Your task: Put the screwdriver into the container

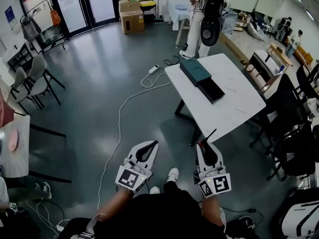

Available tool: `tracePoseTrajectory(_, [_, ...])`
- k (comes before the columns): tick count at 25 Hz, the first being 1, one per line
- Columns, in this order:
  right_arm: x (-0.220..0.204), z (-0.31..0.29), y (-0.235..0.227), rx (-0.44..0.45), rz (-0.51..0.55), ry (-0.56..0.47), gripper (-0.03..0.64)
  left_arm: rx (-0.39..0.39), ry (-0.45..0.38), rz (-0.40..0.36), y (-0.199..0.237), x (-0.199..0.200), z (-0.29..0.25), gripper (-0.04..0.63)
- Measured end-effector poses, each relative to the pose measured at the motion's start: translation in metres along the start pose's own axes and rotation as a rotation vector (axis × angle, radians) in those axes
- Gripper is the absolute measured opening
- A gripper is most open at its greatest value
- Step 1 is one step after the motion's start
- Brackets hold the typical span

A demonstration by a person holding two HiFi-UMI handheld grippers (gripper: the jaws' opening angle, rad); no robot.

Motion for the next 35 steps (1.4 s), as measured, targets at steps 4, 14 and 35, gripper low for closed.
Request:
tracePoseTrajectory(4, [-0.003,-0.025,-0.03,0.005,-0.009,0.0,0.107,0.004,-0.009,-0.019,0.011,0.001,-0.036,0.005])
tracePoseTrajectory(14, [-0.008,-0.081,-0.094,0.04,-0.034,-0.003,0.107,0.031,0.015,-0.009,0.031,-0.001,-0.112,0.005])
tracePoseTrajectory(35, [-0.017,-0.169,-0.159,0.063,-0.041,0.004,0.107,0.04,-0.005,-0.015,0.086,-0.011,-0.208,0.006])
Point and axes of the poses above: the fingertips, and each gripper's own axes: z backward along the fingers, y to its left, x out of its top, the point moved 8 cm from there along z, backward along the fingers, and after that the axes turned 7 degrees about -x, right-handed, at the moved point
